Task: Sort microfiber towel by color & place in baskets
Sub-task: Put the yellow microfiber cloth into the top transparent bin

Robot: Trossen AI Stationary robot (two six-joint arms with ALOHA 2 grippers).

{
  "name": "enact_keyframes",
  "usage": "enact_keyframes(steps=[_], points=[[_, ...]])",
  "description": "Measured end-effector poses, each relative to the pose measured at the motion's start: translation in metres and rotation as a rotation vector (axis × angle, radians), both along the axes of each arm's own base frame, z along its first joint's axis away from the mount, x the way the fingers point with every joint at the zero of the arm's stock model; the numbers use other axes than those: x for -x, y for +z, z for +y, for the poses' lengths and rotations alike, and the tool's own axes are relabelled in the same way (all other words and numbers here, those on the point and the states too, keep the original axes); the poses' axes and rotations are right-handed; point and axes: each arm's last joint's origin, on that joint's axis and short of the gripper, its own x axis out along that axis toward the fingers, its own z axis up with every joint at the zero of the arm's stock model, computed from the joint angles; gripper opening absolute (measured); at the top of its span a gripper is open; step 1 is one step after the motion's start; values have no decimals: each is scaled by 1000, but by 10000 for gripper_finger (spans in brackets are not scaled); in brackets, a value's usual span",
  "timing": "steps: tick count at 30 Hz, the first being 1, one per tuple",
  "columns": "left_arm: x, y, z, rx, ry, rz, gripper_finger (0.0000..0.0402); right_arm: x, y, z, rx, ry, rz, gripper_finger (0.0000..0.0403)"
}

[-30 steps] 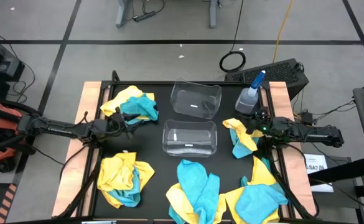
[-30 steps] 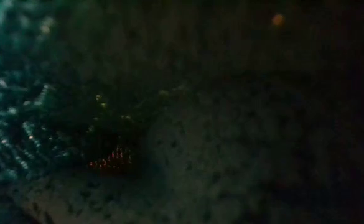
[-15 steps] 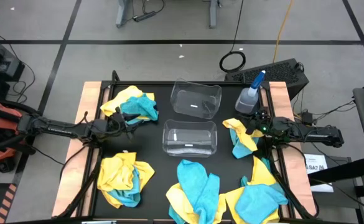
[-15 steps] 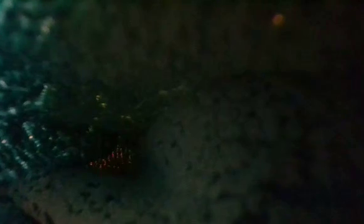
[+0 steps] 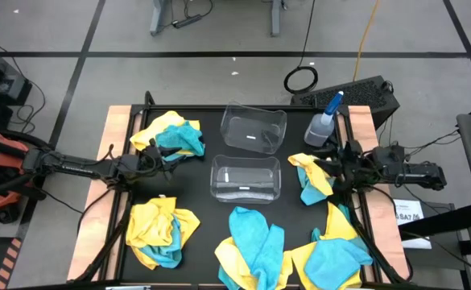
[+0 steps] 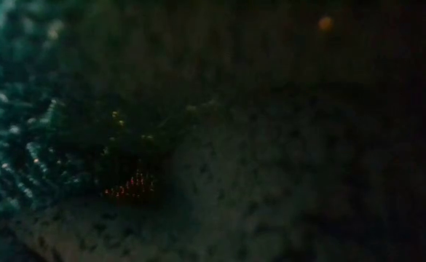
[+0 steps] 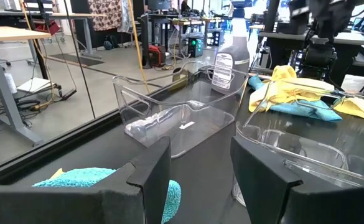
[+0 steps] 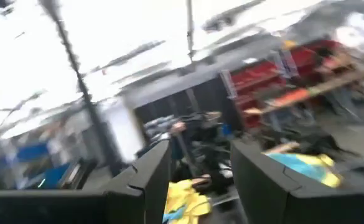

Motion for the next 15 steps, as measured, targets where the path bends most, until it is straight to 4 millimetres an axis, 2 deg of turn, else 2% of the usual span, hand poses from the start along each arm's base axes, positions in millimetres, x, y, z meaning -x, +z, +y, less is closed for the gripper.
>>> enact_keyframes(steps=[5, 9, 15], points=[[0, 0, 0, 0, 0, 0, 173, -7, 9, 4, 133, 108, 55, 160], [0, 0, 0, 0, 0, 0, 173, -17, 22, 5, 185, 125, 114, 160], [0, 0, 0, 0, 0, 0, 173, -39, 48, 7, 304, 199, 329, 160]])
